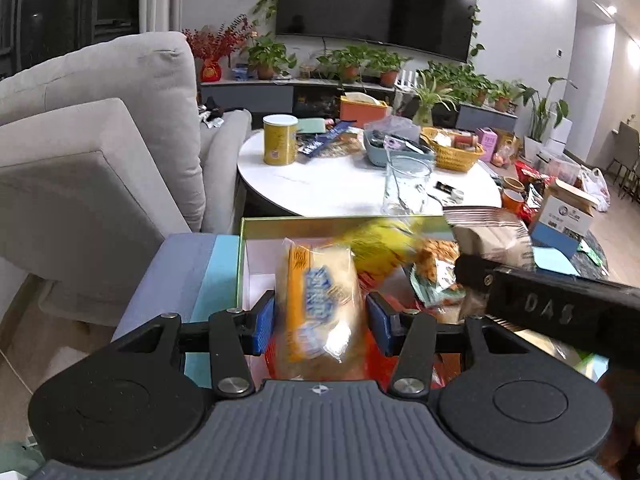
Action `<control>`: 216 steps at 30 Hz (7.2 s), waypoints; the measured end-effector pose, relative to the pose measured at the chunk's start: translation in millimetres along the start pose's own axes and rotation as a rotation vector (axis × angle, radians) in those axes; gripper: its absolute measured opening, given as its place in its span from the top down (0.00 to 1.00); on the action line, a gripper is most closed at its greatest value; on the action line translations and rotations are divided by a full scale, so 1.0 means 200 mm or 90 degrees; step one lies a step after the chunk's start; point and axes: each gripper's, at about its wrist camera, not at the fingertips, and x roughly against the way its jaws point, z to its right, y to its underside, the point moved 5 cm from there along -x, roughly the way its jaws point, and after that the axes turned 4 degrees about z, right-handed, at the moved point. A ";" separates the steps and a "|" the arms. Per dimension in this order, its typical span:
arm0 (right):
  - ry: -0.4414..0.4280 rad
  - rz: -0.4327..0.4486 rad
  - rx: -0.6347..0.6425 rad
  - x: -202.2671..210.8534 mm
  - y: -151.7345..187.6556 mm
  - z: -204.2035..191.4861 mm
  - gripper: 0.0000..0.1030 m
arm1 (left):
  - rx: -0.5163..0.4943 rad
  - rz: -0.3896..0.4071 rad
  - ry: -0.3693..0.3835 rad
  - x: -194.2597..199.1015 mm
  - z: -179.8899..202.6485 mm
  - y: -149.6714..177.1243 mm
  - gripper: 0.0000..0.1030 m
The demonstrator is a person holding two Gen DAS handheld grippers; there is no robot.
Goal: Organize snacks
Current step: 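Open the left tool to drop the cake while the right tool drops the brown packet into the box, then move the left tool to the yellow round cake while the right tool moves to the orange packet, then grasp the yellow round cake with the left tool while the right tool grasps the orange packet, then carry the cake with the left tool while the right tool carries the orange packet over the box, then open the left tool to drop the cake while the right tool drops the orange packet into the box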
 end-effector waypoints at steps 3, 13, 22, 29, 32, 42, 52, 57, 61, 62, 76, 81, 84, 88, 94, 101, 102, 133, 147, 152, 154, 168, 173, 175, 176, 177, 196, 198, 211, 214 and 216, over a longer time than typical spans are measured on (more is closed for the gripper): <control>0.020 0.019 0.025 0.01 0.01 -0.01 0.38 | -0.007 0.001 -0.004 -0.01 -0.02 0.01 0.54; 0.026 0.020 -0.024 0.16 -0.01 0.08 0.38 | -0.013 0.025 -0.005 0.12 -0.04 0.01 0.45; 0.026 0.009 -0.029 0.29 0.01 0.10 0.38 | -0.012 0.029 -0.013 0.31 -0.05 0.05 0.45; 0.027 0.005 -0.031 0.41 0.06 0.09 0.38 | -0.022 0.026 -0.007 0.45 -0.03 0.12 0.43; 0.026 -0.002 -0.031 0.44 0.09 0.09 0.38 | -0.024 0.023 -0.002 0.50 -0.02 0.16 0.38; 0.040 -0.036 -0.045 0.47 0.23 0.13 0.38 | -0.038 -0.022 0.007 0.52 -0.01 0.36 0.35; 0.056 -0.084 -0.037 0.42 0.36 0.13 0.38 | -0.086 -0.089 0.023 0.40 0.07 0.53 0.35; 0.068 -0.110 -0.038 0.37 0.41 0.14 0.38 | -0.085 -0.098 0.017 0.36 0.06 0.55 0.35; 0.073 -0.121 -0.035 0.33 0.44 0.14 0.38 | -0.079 -0.106 0.017 0.34 0.05 0.56 0.35; 0.075 -0.122 -0.032 0.32 0.44 0.13 0.38 | -0.078 -0.110 0.017 0.33 0.05 0.56 0.35; 0.107 -0.154 -0.021 0.20 0.51 0.13 0.38 | -0.065 -0.131 0.018 0.23 0.02 0.60 0.36; 0.118 -0.155 0.005 0.19 0.52 0.11 0.38 | -0.064 -0.115 0.015 0.24 0.00 0.60 0.43; 0.133 -0.158 0.054 0.18 0.54 0.08 0.38 | -0.067 -0.106 0.018 0.25 -0.01 0.60 0.56; 0.119 -0.160 0.072 0.21 0.53 0.06 0.40 | -0.057 -0.106 0.021 0.26 -0.03 0.58 0.67; 0.092 -0.151 0.020 0.30 0.51 0.09 0.42 | -0.037 -0.096 0.012 0.32 -0.06 0.56 0.67; 0.071 -0.115 0.017 0.44 0.46 0.03 0.42 | -0.037 -0.053 0.012 0.47 -0.04 0.50 0.67; 0.069 -0.108 0.018 0.45 0.44 0.03 0.42 | -0.038 -0.046 0.013 0.49 -0.04 0.49 0.67; 0.028 0.071 0.020 0.70 -0.02 0.07 0.42 | -0.083 0.092 0.052 0.72 0.19 0.06 0.66; 0.028 0.090 0.013 0.58 -0.15 0.12 0.42 | -0.100 0.108 0.061 0.60 0.28 -0.11 0.66; 0.015 0.080 -0.001 0.51 -0.15 0.13 0.42 | -0.101 0.092 0.065 0.52 0.30 -0.11 0.66; 0.012 0.076 -0.005 0.48 -0.14 0.14 0.42 | -0.102 0.087 0.063 0.48 0.30 -0.12 0.66; 0.023 0.043 -0.018 0.32 -0.14 0.16 0.42 | -0.099 0.061 0.069 0.29 0.30 -0.15 0.66; 0.030 0.036 -0.023 0.27 -0.13 0.19 0.42 | -0.103 0.048 0.067 0.20 0.32 -0.17 0.66; 0.036 0.035 -0.025 0.25 -0.13 0.20 0.42 | -0.107 0.044 0.065 0.16 0.33 -0.17 0.66; 0.039 0.034 -0.026 0.24 -0.13 0.20 0.42 | -0.110 0.043 0.064 0.15 0.33 -0.17 0.66; 0.040 0.034 -0.027 0.23 -0.12 0.20 0.42 | -0.111 0.043 0.064 0.13 0.33 -0.17 0.66; 0.039 0.003 -0.033 0.13 -0.05 0.22 0.42 | -0.107 0.012 0.060 -0.07 0.33 -0.13 0.66; 0.038 0.001 -0.034 0.12 -0.05 0.23 0.42 | -0.107 0.011 0.059 -0.08 0.33 -0.13 0.66; 0.027 -0.007 -0.044 0.06 -0.01 0.25 0.42 | -0.092 -0.001 0.037 -0.16 0.28 -0.11 0.54; 0.032 -0.002 -0.050 0.08 -0.02 0.26 0.42 | -0.092 0.004 0.036 -0.14 0.27 -0.11 0.51; 0.034 0.001 -0.051 0.09 -0.02 0.26 0.42 | -0.093 0.012 0.035 -0.12 0.28 -0.12 0.50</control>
